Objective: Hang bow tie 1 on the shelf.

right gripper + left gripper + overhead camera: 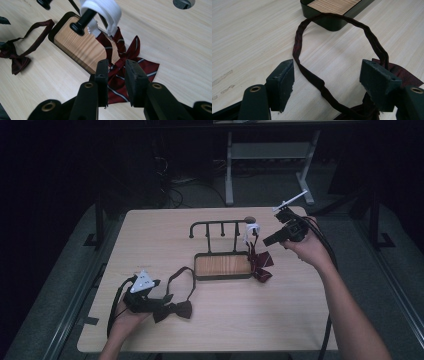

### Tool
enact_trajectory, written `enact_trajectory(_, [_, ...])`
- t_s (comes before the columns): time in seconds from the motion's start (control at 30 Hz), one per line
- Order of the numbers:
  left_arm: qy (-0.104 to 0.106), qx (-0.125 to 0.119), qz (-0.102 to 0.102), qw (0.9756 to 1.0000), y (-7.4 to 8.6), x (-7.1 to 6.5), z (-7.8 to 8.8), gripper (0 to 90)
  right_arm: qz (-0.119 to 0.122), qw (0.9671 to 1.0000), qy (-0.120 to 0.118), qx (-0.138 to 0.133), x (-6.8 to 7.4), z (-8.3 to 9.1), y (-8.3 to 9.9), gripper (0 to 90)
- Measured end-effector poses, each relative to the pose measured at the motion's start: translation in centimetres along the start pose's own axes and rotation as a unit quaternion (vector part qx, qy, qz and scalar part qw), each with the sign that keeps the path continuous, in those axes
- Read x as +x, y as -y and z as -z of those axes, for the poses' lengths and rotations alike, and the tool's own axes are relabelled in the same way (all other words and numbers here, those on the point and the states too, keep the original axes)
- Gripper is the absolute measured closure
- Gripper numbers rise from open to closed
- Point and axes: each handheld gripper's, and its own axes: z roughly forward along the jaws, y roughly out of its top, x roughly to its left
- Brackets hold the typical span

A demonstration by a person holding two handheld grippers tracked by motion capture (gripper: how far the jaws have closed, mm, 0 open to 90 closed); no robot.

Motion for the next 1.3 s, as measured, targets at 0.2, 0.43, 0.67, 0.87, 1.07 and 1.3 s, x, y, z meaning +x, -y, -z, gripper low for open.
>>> enact_trajectory(0.2, [0.000,0.001,0.000,1.0000,0.0,0.0,0.0,28.4,-0.001,1.0000,-0.005,-0.002,-0.2,0.0,0.7,71.0])
enact_trajectory(0.43, [0.001,0.001,0.001,1.0000,0.0,0.0,-0.1,28.4,-0.003,1.0000,-0.006,-0.003,-0.3,-0.2,1.5,69.3])
enact_trajectory(0.67, [0.003,0.001,0.001,1.0000,-0.1,0.2,-0.2,28.4,-0.006,0.9999,-0.010,0.001,-0.6,-0.3,2.3,67.6])
enact_trajectory(0.87, [0.007,0.001,-0.001,1.0000,-0.1,0.2,-0.4,28.4,-0.010,0.9999,-0.011,0.000,-0.8,-0.3,3.3,65.6])
enact_trajectory(1.07, [0.005,0.002,-0.001,1.0000,-0.1,0.2,-0.3,28.4,-0.010,0.9999,-0.013,0.001,-1.0,-0.7,4.4,61.2])
enact_trajectory(1.3, [0.003,0.001,0.001,1.0000,-0.1,0.2,-0.4,28.3,-0.009,0.9997,-0.021,0.003,-1.2,-1.4,6.3,56.6])
